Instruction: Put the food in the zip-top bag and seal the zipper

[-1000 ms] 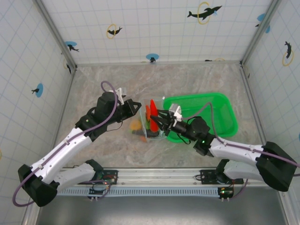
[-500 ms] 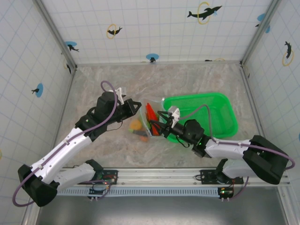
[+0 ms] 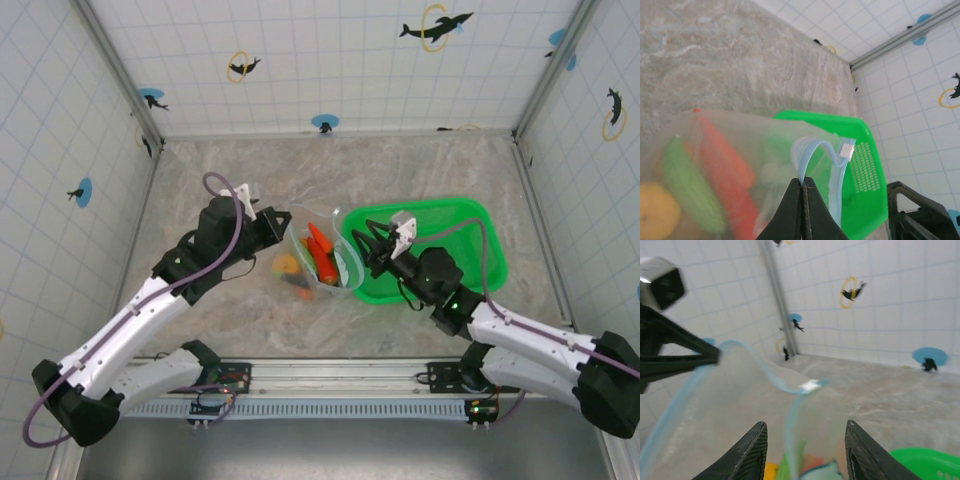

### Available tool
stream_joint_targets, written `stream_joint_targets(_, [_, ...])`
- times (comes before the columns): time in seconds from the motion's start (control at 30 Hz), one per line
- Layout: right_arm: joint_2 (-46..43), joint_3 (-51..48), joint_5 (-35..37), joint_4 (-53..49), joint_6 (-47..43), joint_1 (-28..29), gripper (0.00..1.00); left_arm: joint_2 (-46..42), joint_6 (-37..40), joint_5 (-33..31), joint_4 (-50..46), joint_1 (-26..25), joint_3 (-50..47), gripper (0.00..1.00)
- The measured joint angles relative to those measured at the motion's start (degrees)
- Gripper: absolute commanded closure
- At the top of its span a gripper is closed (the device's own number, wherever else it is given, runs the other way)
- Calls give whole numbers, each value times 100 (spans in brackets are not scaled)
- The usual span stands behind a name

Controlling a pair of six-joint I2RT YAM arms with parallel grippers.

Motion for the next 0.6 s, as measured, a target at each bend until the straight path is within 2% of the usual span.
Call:
stream_joint_targets(0.13, [-197, 83, 190, -868, 216, -470, 100, -149, 44, -136, -22, 0, 9, 100])
stream_joint_targets(0.37, [-15, 92, -13, -1849, 933, -1628, 100, -151, 114, -219, -46, 0, 7, 100])
stream_joint_targets(0.5, [955, 387, -258, -2651, 1425, -2332, 100, -151, 136, -221, -46, 0, 7, 100])
stream_joint_targets(0.6, [1641, 503, -457, -2911, 1663, -2625, 100, -151, 153, -221, -48, 0, 7, 100])
